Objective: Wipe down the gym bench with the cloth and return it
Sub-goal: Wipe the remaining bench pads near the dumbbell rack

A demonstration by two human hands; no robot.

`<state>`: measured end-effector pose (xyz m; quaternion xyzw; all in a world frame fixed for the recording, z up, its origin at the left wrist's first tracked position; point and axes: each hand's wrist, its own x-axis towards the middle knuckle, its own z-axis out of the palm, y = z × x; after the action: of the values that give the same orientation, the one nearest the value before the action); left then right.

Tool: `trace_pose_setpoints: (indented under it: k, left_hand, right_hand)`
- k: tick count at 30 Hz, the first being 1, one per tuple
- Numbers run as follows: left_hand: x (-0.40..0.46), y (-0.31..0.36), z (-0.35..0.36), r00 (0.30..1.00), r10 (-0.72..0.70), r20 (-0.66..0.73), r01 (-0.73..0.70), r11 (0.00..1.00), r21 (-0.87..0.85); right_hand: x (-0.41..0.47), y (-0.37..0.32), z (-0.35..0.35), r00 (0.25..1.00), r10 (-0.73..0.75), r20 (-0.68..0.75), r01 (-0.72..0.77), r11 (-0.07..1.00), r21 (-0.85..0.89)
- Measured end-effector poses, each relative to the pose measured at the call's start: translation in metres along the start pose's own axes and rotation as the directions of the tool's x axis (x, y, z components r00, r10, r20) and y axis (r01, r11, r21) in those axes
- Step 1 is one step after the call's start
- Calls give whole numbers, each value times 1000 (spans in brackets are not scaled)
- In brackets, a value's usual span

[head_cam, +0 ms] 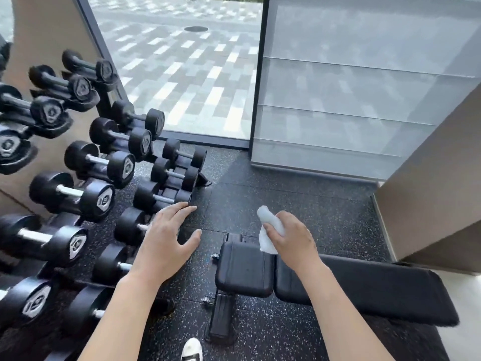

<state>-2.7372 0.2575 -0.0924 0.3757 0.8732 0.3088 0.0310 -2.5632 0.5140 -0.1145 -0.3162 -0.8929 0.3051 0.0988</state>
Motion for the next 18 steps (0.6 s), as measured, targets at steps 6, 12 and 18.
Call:
trace_pose_setpoints:
  k: [6, 12, 18]
  left_hand:
    - [80, -77, 33, 996, 32, 78, -26, 996, -82]
    - [123, -133, 117, 982, 24, 185, -6, 995, -97]
    - [112, -179, 234, 963, -27, 269, 52, 995, -85]
  right_hand:
    - [61, -6, 62, 986, 163, 28, -165, 983, 82]
    - [92, 43, 118, 955, 276, 106, -284, 956, 68]
    - [120, 122, 188, 937, 302, 175, -312, 949, 34]
